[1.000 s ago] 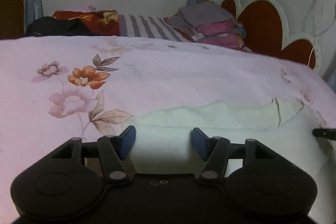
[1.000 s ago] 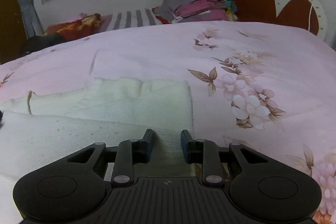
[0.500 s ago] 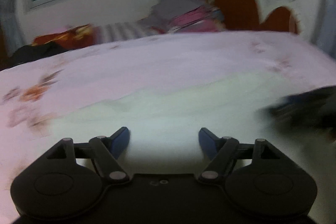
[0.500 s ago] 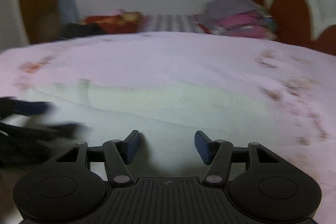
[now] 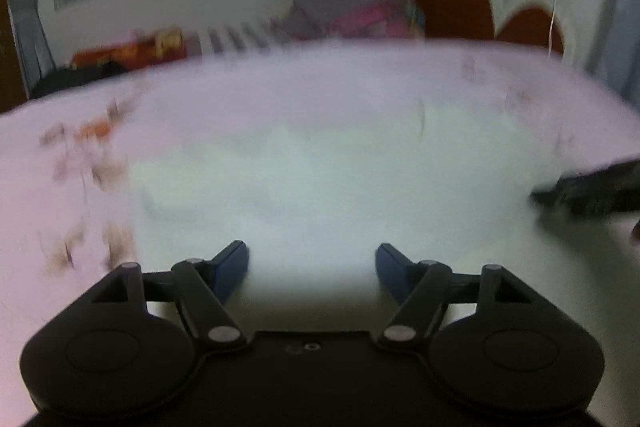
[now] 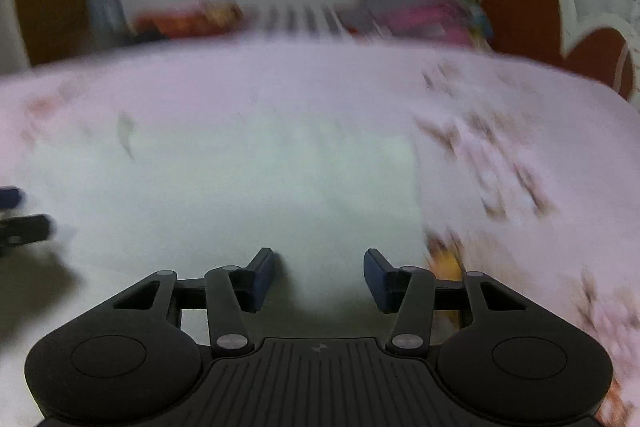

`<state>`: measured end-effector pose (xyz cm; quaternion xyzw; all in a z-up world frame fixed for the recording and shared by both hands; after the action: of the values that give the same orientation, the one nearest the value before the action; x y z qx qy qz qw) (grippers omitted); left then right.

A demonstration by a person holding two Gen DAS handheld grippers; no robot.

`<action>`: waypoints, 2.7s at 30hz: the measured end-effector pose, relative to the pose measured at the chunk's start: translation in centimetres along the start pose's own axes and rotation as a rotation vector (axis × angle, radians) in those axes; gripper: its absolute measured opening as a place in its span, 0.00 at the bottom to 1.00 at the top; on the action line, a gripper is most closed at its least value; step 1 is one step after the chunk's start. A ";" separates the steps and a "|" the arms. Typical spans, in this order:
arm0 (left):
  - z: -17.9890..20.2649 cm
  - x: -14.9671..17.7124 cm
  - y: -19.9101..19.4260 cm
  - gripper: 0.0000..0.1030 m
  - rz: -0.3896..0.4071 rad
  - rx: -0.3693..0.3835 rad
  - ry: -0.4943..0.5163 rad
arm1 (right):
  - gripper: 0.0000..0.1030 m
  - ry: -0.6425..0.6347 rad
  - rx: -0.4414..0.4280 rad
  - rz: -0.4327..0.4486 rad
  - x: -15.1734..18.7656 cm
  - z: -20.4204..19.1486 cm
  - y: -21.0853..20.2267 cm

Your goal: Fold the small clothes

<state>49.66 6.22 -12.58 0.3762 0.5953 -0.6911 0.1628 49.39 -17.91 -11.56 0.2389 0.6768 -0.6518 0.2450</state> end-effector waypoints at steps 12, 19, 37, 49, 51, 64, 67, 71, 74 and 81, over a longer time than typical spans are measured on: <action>0.4 2.7 -6.3 0.90 0.043 -0.130 -0.007 | 0.48 0.097 -0.087 0.121 2.0 3.2 -8.5; 1.9 5.2 -10.1 0.89 0.035 -0.178 -0.012 | 0.48 0.154 -0.154 0.084 6.4 6.3 -12.1; 1.4 20.4 -24.3 0.66 -0.062 -0.116 -0.332 | 0.54 0.310 -0.394 -0.055 23.3 12.3 -22.0; 4.2 23.0 -26.0 0.63 -0.066 -0.055 -0.388 | 0.53 0.386 -0.531 -0.080 26.0 11.9 -23.2; 4.4 23.1 -26.0 0.60 -0.067 -0.039 -0.396 | 0.52 0.397 -0.558 -0.089 26.2 11.8 -23.1; 1.4 25.6 -26.0 0.47 -0.004 0.218 -0.685 | 0.38 0.506 -0.655 -0.120 26.3 12.2 -21.6; 1.1 25.4 -25.6 0.44 -0.004 0.239 -0.703 | 0.38 0.503 -0.649 -0.106 26.1 12.3 -21.5; 0.1 24.5 -24.1 0.43 0.010 0.239 -0.721 | 0.38 0.561 -0.604 -0.057 25.0 13.8 -20.6; -0.5 23.6 -22.9 0.43 0.005 0.268 -0.716 | 0.38 0.591 -0.611 -0.068 24.4 14.5 -19.3; -0.2 24.3 -22.4 0.40 -0.056 0.382 -0.675 | 0.38 0.538 -0.710 -0.116 26.0 12.8 -20.2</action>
<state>18.57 17.14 -14.24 0.1348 0.3788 -0.8786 0.2578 16.71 -31.34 -13.23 0.2624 0.9106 -0.3064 0.0900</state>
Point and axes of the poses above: each gripper's, at about its wrist camera, not at the fingertips, and y roughly the way its jaws point, z to its right, x to its underside, the point moved 1 cm from there along y, roughly the way its jaws point, and after that the axes turned 1 degree about -x, right-handed, at the moved point
